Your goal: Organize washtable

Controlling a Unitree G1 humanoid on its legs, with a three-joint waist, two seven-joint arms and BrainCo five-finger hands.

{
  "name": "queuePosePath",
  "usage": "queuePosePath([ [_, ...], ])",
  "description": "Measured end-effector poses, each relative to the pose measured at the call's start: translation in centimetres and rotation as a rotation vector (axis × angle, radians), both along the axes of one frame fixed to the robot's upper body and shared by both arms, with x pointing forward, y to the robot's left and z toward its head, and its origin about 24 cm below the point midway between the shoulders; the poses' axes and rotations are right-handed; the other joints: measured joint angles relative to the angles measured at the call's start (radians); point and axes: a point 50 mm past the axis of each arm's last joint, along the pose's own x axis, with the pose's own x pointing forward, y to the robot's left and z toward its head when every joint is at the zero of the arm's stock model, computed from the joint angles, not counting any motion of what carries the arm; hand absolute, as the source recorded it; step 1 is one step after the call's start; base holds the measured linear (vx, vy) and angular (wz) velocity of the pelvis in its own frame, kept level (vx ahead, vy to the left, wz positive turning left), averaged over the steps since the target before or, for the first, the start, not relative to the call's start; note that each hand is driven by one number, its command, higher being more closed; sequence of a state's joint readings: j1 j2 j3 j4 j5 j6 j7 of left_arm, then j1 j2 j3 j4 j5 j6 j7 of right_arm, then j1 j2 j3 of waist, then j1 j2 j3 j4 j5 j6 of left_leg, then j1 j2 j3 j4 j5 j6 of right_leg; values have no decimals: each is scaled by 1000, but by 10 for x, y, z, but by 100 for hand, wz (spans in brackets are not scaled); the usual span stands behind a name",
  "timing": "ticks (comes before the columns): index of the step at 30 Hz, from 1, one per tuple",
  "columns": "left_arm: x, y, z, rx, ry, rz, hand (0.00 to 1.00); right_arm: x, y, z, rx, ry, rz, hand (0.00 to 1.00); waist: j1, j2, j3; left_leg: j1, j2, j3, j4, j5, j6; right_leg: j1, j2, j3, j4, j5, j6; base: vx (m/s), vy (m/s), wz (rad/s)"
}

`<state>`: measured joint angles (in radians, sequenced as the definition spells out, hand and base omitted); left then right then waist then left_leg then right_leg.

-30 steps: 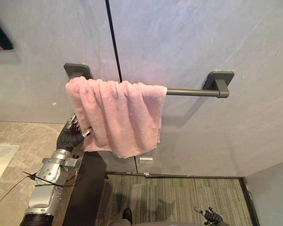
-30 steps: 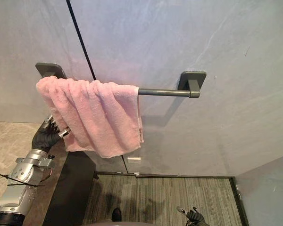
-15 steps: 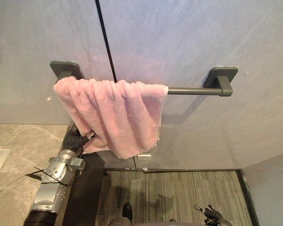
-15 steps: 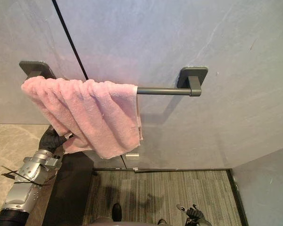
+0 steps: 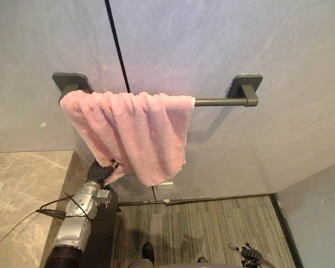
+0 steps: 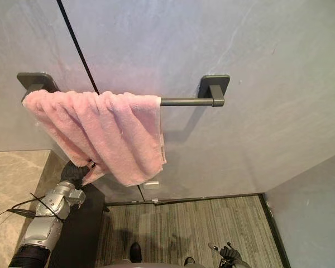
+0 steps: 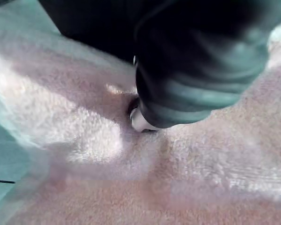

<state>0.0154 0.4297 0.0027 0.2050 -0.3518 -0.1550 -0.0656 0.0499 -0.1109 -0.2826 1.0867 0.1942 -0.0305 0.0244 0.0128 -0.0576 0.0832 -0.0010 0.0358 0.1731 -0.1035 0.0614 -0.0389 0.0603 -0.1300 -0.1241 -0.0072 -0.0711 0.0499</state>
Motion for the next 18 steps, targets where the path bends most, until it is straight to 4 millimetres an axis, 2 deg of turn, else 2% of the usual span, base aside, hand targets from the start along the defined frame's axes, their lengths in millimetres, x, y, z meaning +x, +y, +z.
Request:
queuePosePath([
  [2,0,0,0,-9,-3,12,100,16,1,8,-9,-81,23,0,0,2,0,-5,0,-4,0,2,0,-6,0,4,0,3,11,-58,-10,-4],
  [3,0,0,0,-17,-7,17,100,35,1,20,-23,-173,46,0,0,4,-1,-10,0,-4,0,5,2,-14,1,10,0,5,15,-30,-6,-6],
  [4,0,-1,0,-22,-9,17,100,46,0,27,-30,-228,51,0,1,7,-1,-12,0,-4,0,6,2,-16,1,12,0,6,16,-32,-6,-5],
  [6,1,-5,2,-33,-26,25,100,87,-1,66,-46,-473,62,0,2,11,-2,-17,0,-3,5,9,4,-21,0,16,-1,9,21,0,0,0],
  [7,2,-6,4,-35,-36,26,100,96,0,76,-45,-533,62,0,1,11,-2,-18,0,-1,7,14,3,-23,0,23,0,11,24,13,0,-7],
  [9,3,-9,17,-52,-99,35,100,127,0,119,-45,-758,73,0,5,10,-3,-20,1,-1,8,17,1,-30,1,38,2,13,26,12,-7,-9],
  [10,3,-10,19,-59,-112,46,100,131,1,129,-42,-810,78,0,4,10,-4,-20,2,-1,8,17,1,-30,2,41,2,13,26,-3,-13,-8],
  [13,4,-12,29,-65,-159,62,100,151,10,181,-36,-1047,165,0,2,9,-6,-16,9,-1,8,17,0,-31,9,46,17,16,24,-3,-10,-4],
  [18,3,-10,41,-94,-226,109,100,158,21,214,5,-1194,267,0,1,8,-7,-4,21,-1,7,16,0,-34,21,48,41,27,9,-43,0,-5],
])
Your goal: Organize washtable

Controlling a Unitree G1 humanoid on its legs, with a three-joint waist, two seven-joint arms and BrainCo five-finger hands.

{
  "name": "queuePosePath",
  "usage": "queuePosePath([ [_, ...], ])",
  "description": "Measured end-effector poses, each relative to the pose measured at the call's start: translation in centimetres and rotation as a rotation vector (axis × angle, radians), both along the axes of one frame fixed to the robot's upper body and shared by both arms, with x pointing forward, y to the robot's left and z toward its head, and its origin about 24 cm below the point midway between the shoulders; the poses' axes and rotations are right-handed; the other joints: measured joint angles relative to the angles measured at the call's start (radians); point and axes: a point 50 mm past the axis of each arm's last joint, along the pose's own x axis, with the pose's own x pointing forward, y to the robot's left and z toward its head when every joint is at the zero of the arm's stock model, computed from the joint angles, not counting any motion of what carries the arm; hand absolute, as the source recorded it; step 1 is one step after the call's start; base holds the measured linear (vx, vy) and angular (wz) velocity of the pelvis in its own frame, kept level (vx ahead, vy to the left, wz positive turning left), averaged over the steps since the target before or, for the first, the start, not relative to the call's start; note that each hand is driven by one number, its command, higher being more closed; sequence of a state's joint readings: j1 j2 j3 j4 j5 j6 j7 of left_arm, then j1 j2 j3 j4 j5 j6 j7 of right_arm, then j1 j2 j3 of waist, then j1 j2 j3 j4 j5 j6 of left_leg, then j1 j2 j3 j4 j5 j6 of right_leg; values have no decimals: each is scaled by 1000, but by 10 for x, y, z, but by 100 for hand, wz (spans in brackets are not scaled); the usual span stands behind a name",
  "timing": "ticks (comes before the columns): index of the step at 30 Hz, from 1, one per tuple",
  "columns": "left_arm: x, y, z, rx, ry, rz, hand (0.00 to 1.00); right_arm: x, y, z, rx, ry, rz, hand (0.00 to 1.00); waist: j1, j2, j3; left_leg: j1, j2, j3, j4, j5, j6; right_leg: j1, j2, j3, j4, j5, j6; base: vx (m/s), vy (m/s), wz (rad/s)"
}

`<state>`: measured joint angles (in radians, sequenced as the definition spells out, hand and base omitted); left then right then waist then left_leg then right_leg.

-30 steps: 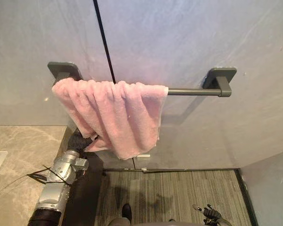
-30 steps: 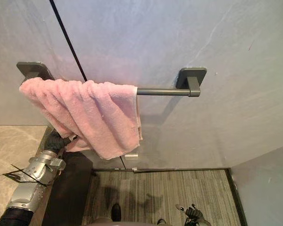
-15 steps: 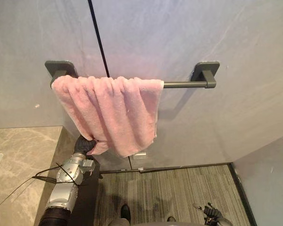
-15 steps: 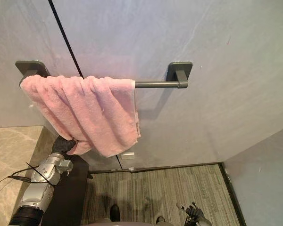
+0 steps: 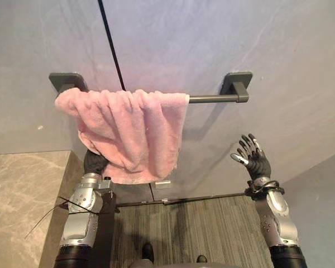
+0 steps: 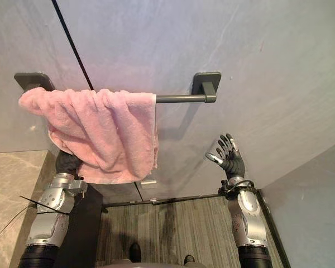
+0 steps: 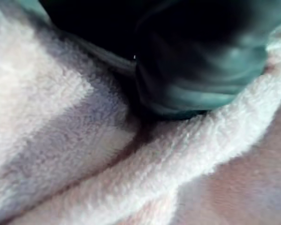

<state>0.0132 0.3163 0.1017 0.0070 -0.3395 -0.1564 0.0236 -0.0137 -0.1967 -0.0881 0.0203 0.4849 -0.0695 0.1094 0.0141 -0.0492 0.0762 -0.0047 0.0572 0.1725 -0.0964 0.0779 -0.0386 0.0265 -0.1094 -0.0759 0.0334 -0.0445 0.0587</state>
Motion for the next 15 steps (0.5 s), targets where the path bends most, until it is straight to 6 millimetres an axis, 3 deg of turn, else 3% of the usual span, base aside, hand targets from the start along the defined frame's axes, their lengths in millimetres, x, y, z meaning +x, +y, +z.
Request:
queuePosePath([
  [9,-3,8,0,-44,-17,78,100,26,42,32,5,-93,257,0,3,7,-2,-41,2,-25,-7,21,-6,-34,4,1,-1,4,7,-70,0,2],
  [15,-2,6,-1,-43,-12,66,100,48,52,53,-64,-118,348,0,5,8,-3,-69,15,-33,-7,45,-7,-58,18,-1,-3,15,7,-12,-5,2],
])
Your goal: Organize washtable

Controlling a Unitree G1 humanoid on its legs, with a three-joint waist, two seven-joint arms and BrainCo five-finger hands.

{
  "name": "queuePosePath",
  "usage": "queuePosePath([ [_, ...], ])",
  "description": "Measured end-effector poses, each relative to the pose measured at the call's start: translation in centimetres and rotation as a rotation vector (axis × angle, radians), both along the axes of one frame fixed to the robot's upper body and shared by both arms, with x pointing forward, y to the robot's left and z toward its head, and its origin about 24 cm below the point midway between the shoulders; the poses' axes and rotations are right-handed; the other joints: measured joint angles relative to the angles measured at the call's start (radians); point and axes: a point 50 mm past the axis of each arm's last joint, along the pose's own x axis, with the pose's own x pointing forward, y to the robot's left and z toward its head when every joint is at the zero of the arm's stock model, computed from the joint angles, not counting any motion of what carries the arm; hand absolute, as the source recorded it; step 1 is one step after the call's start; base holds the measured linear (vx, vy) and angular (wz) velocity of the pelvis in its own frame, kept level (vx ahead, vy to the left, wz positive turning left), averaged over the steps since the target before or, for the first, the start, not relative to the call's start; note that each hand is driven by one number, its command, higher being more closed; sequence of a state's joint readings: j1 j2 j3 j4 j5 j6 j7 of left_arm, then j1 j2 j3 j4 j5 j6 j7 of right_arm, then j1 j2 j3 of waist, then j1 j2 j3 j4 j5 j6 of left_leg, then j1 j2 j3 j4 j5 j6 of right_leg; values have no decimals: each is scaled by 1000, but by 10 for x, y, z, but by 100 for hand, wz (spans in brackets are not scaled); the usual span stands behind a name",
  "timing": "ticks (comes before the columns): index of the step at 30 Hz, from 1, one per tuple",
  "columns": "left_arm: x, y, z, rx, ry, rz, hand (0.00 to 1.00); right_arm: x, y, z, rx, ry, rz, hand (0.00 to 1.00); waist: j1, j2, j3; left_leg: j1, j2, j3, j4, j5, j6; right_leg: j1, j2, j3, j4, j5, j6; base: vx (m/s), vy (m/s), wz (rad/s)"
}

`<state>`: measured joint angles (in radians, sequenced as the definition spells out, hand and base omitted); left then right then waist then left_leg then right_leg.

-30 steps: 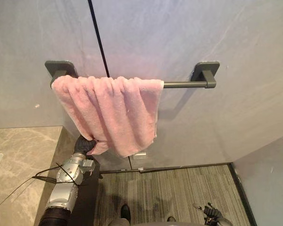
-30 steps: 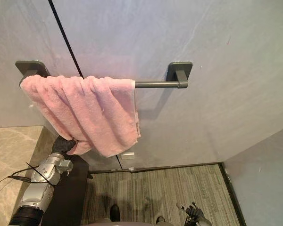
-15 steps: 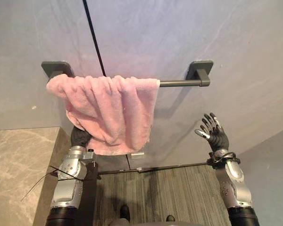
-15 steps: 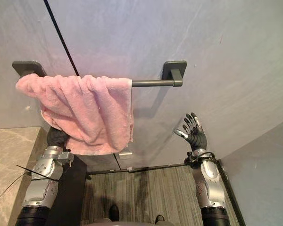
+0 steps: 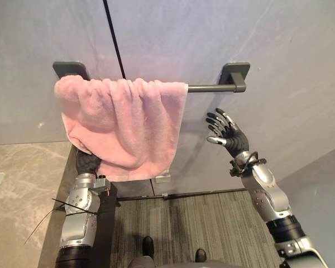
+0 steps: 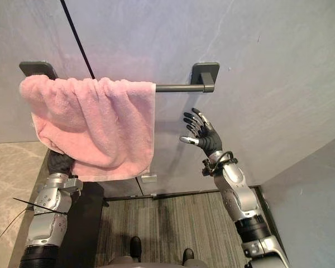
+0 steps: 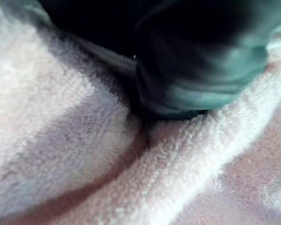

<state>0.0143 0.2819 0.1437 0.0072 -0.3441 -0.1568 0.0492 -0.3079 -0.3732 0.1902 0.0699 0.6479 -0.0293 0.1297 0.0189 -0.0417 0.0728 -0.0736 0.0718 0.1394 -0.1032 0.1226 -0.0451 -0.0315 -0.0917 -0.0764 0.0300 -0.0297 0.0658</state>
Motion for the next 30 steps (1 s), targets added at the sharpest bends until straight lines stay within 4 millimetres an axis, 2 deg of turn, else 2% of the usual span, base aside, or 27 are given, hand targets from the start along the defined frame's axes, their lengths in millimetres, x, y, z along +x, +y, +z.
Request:
queuePosePath([
  [2,1,-5,-1,3,7,-22,100,11,6,10,-34,-9,24,0,4,0,0,-3,5,0,0,4,-3,-2,5,0,-2,5,-4,-16,-10,-1],
  [4,2,-7,-2,-12,8,-34,100,24,22,36,-31,-68,83,0,18,0,0,-17,18,0,0,12,-10,-9,19,2,-19,22,-11,-48,-31,-4],
  [6,1,-8,-3,-12,12,-37,100,29,31,49,-24,-97,118,0,29,1,0,-22,26,-3,0,16,-13,-9,27,0,-27,29,-17,-42,-32,0],
  [7,1,-7,-3,-15,15,-40,100,33,42,61,-33,-125,152,0,39,1,0,-24,33,-4,0,19,-17,-9,35,0,-30,32,-22,-37,-30,-1],
  [9,1,-8,-3,-17,15,-47,100,36,50,70,-32,-140,177,0,49,1,0,-27,38,-5,0,21,-20,-12,39,0,-31,33,-24,-39,-25,-1],
  [12,2,-6,-1,-13,17,-50,100,39,68,90,-43,-181,240,0,54,3,-2,-58,52,-12,0,30,-28,-39,53,-5,-32,40,-26,-54,-25,3],
  [22,3,-12,-3,-13,31,-85,100,46,91,108,-116,-214,296,0,59,3,-2,-69,57,-13,0,41,-25,-43,58,-6,-49,60,-29,-7,-4,1],
  [23,3,-13,-4,-13,33,-89,100,47,93,110,-123,-218,301,100,63,3,-2,-72,57,-13,0,42,-27,-43,59,-5,-54,64,-28,0,0,0],
  [26,3,-13,-4,-11,33,-90,100,47,95,109,-134,-214,297,100,76,3,-2,-72,60,-13,0,43,-28,-43,61,-5,-55,64,-29,0,0,0],
  [30,3,-11,-2,4,35,-91,100,48,101,110,-129,-214,307,100,77,3,-2,-72,64,-13,0,45,-30,-43,63,-6,-55,65,-29,0,0,0],
])
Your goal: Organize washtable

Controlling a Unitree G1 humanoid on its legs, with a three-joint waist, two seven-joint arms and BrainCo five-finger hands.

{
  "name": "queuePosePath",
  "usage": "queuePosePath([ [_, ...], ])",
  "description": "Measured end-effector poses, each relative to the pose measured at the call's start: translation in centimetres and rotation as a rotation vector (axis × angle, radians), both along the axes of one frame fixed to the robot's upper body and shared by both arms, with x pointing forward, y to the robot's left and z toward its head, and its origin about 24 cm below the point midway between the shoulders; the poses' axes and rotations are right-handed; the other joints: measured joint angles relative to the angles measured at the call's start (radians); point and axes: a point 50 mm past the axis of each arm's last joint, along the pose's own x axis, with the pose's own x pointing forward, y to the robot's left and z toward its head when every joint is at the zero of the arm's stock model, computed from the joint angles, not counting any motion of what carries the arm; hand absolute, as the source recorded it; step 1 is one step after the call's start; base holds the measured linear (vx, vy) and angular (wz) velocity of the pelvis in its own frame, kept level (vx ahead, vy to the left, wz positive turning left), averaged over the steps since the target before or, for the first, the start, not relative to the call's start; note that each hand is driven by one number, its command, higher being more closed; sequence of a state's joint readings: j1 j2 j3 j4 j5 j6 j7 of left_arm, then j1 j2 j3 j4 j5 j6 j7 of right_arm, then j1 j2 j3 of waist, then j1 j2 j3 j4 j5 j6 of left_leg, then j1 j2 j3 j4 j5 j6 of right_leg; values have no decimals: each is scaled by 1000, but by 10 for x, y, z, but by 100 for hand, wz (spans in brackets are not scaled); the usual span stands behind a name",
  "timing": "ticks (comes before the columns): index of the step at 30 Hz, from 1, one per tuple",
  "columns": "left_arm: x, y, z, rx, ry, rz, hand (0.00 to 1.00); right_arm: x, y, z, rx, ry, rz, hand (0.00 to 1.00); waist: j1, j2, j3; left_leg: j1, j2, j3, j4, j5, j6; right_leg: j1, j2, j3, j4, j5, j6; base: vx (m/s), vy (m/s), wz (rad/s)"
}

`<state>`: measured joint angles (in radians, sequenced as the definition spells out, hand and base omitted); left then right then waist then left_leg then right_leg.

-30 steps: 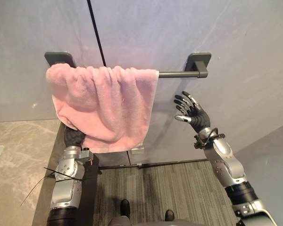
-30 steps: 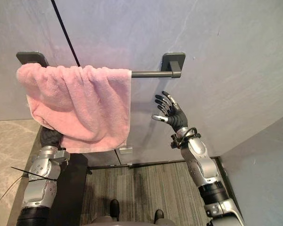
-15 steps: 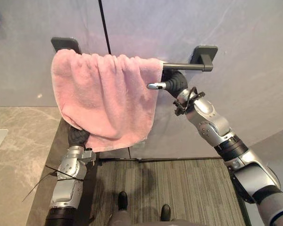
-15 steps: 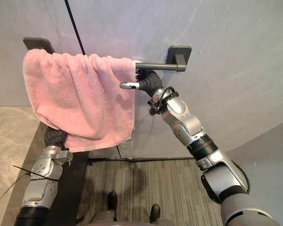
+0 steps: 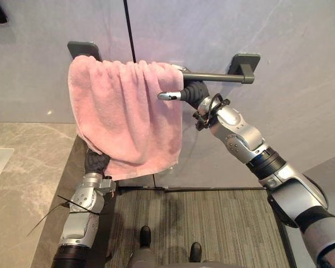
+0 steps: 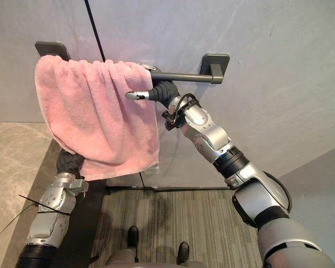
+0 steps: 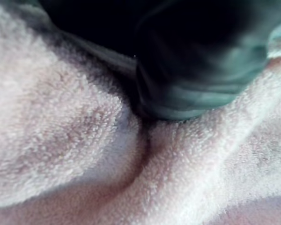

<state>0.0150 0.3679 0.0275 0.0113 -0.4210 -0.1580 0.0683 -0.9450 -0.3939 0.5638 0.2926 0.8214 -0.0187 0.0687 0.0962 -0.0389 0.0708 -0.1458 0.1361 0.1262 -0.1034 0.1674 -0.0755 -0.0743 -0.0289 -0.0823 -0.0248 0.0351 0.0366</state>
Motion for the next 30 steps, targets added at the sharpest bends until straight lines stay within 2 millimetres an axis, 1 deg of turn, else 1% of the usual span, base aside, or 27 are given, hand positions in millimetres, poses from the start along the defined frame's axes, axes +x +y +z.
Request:
queuePosePath([
  [7,1,0,-4,0,18,-1,100,3,-2,-3,-10,7,-18,100,-2,0,0,2,1,1,0,6,2,1,4,0,1,1,-1,0,0,0],
  [10,3,-1,-3,0,12,-3,100,5,-9,-9,12,28,-47,100,0,0,0,5,2,1,0,6,2,4,4,0,3,1,-1,0,0,0],
  [12,3,0,-4,0,17,0,100,5,-23,-26,88,83,-103,100,0,-1,-1,14,0,1,0,6,2,11,2,0,3,1,-1,0,0,0],
  [13,3,0,-4,1,18,0,100,5,-27,-32,94,99,-121,100,0,-1,-1,15,0,2,0,6,2,13,0,0,3,1,-1,0,0,0],
  [15,3,0,-4,2,19,0,100,3,-42,-54,113,167,-181,100,-2,-1,-1,19,0,3,0,6,2,16,-4,1,2,1,0,0,0,0],
  [16,3,0,-4,2,19,1,100,0,-47,-71,109,217,-203,100,-2,-1,-1,19,1,3,0,6,2,16,-4,1,2,1,0,0,0,0],
  [17,3,0,-4,2,19,0,100,-1,-48,-74,108,225,-206,100,-3,-1,-1,19,1,3,0,6,2,16,-4,1,2,1,0,0,0,0],
  [18,3,0,-4,3,20,0,100,-5,-50,-86,112,261,-216,100,-6,-1,-1,20,1,4,0,6,2,17,-4,2,2,1,0,0,0,0],
  [20,3,-1,-4,21,21,0,100,-10,-50,-99,157,305,-225,100,-10,-1,-1,22,1,6,0,6,2,17,-4,4,1,1,0,8,0,-2],
  [23,3,-1,-5,38,25,1,100,-11,-47,-99,148,300,-221,100,-24,-2,-1,25,0,5,0,6,2,21,-5,3,1,1,0,0,0,0],
  [25,3,0,-5,42,29,4,100,-12,-47,-102,151,309,-225,100,-24,-2,-1,34,-1,7,0,6,2,30,-6,4,0,1,0,0,0,0],
  [30,3,7,-3,44,24,32,100,-11,-59,-104,183,321,-276,100,-24,-2,-1,40,0,6,0,4,0,37,-6,3,-2,0,0,0,0,0],
])
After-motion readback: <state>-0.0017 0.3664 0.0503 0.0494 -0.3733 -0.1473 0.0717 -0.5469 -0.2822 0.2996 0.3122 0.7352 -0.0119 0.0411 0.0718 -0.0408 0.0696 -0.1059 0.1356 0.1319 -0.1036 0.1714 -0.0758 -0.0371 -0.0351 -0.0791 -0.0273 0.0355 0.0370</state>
